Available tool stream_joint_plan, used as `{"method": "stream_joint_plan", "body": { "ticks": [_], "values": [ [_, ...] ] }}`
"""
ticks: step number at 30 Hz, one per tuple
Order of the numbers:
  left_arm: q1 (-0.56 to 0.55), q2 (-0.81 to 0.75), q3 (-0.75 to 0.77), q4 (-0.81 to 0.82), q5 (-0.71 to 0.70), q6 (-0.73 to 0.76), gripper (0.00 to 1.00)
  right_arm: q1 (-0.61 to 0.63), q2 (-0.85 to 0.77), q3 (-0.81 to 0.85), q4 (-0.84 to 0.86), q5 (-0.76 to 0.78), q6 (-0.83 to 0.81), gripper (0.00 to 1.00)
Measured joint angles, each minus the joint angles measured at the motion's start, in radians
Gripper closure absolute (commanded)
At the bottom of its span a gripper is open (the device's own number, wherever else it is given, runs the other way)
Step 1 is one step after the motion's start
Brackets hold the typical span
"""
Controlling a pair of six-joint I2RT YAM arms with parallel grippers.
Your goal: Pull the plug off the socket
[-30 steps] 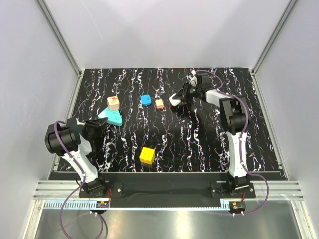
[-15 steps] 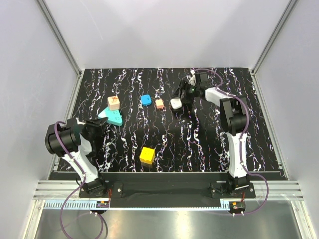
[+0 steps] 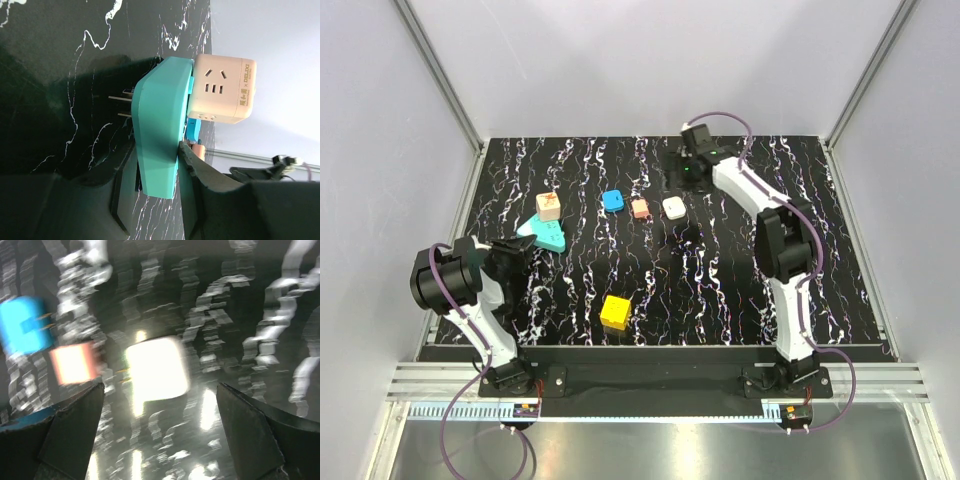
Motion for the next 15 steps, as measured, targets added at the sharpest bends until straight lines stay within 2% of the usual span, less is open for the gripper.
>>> {"method": "stream_joint_plan", "body": {
  "ticks": [7,15],
  "values": [
    [0.000,0.000,0.001,-0.003,0.000,0.002,1.00,0.100,0.010,0.056,-0.064,-0.074,0.046,0.00],
    [0.000,0.000,0.004,-0.006,0.002,0.003,1.00,0.275,0.161,0.355,-0.073,-0.060,0.058,0.00]
  ]
}}
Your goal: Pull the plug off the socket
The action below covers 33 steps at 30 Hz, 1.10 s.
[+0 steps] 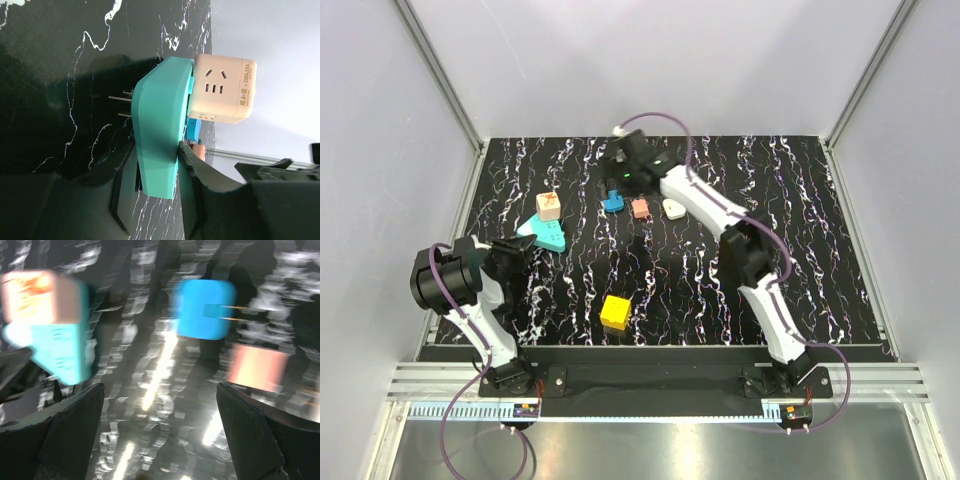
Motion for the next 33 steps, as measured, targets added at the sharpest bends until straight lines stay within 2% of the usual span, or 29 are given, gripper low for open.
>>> {"method": "stream_joint_plan", "body": {
  "ticks": [6,11,26,33],
  "values": [
    [0.000,0.003,0.005,-0.002,0.009,0.000,1.00,0.144,0.167,0.270,-0.004,0.012,0.015,0.00],
    [0.000,0.009,0.012,-0.002,0.014,0.001,1.00,0.184,0.262,0.416,0.014,0.023,0.024,0.00],
    [0.000,0.021,0.007,0.019,0.020,-0.005,1.00,0.225,0.351,0.419,0.169,0.043,-0.006,0.00],
    [-0.002,0.032,-0.090,0.135,0.022,-0.045,1.00,0.240,0.308,0.262,0.199,0.045,-0.012,0.00]
  ]
}}
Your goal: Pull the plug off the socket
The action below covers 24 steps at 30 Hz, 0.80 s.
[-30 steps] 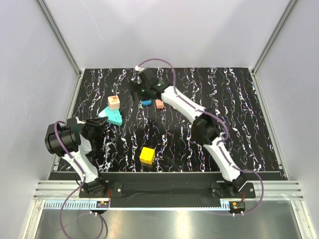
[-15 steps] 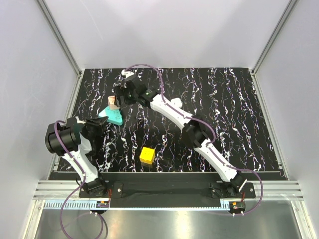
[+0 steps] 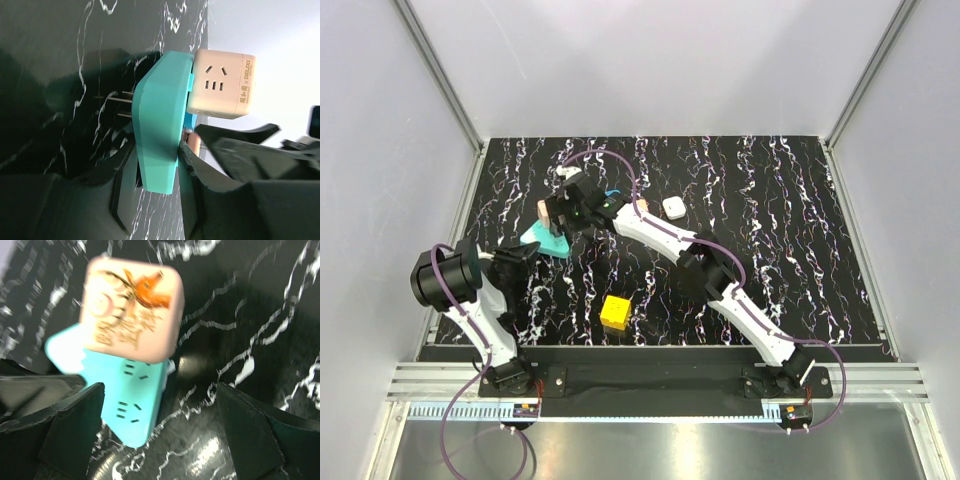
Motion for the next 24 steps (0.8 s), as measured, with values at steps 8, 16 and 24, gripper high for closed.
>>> {"method": "stream_joint_plan", "body": {
  "ticks": [8,16,24],
  "values": [
    [0.009,-0.024,-0.048,0.016,0.025,0.015,1.00,0.018,-0.029,-0.066,-0.002,0.000,-0.010,0.00],
    [0.016,-0.060,-0.083,0.007,0.050,0.046,1.00,0.048,-0.043,-0.031,-0.002,0.002,-0.009,0.00],
    [0.018,-0.056,-0.086,0.010,0.051,0.042,1.00,0.055,-0.038,0.045,-0.002,0.115,-0.001,0.07]
  ]
}}
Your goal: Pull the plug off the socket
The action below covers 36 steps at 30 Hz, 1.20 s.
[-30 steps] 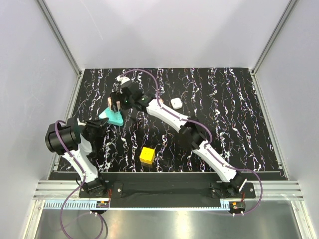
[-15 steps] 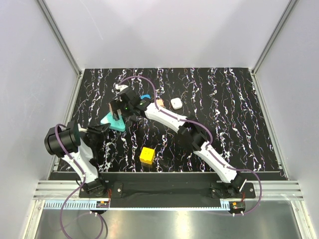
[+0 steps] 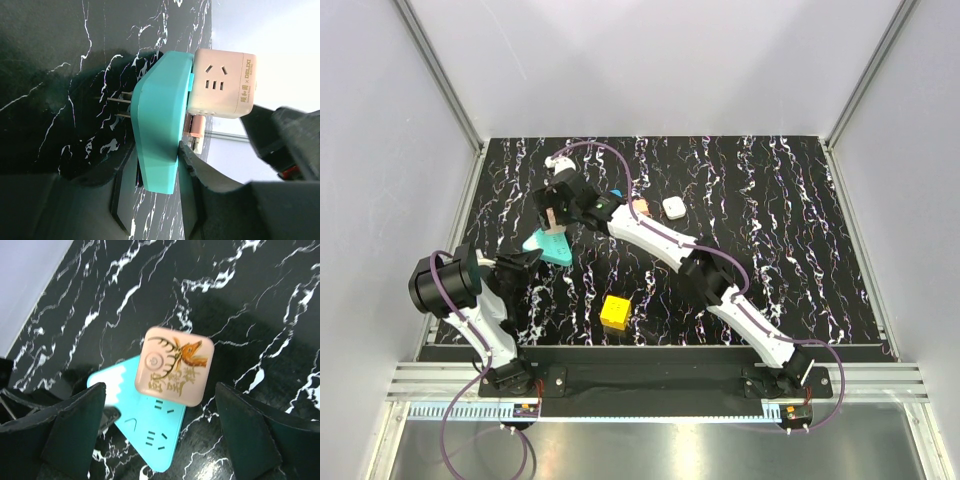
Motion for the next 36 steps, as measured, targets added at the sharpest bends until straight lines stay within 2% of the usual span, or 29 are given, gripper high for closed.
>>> {"method": "stream_joint_plan", "body": {
  "ticks": [3,11,21,30,33,34,36],
  "values": [
    [0.000,0.005,-0.003,0.006,0.000,-0.002,1.00,0.001,0.015,0.034,0.002,0.031,0.001,0.11],
    [0.000,0.009,-0.003,0.013,0.000,-0.007,1.00,0.007,0.088,0.088,0.001,0.059,-0.001,0.11],
    [0.000,0.014,-0.004,0.019,0.000,-0.009,1.00,0.013,0.123,0.096,0.003,0.064,-0.013,0.21],
    [0.000,0.015,-0.004,0.022,0.000,-0.009,1.00,0.023,0.145,0.125,0.024,0.082,-0.032,0.22],
    [0.000,0.016,-0.004,0.022,0.000,-0.010,1.00,0.023,0.155,0.125,0.033,0.093,-0.034,0.25],
    [0.000,0.016,-0.004,0.022,0.000,-0.009,1.00,0.023,0.158,0.125,0.035,0.095,-0.034,0.30],
    [0.000,0.016,-0.004,0.023,0.000,-0.010,1.00,0.024,0.160,0.125,0.038,0.096,-0.034,0.33]
  ]
}}
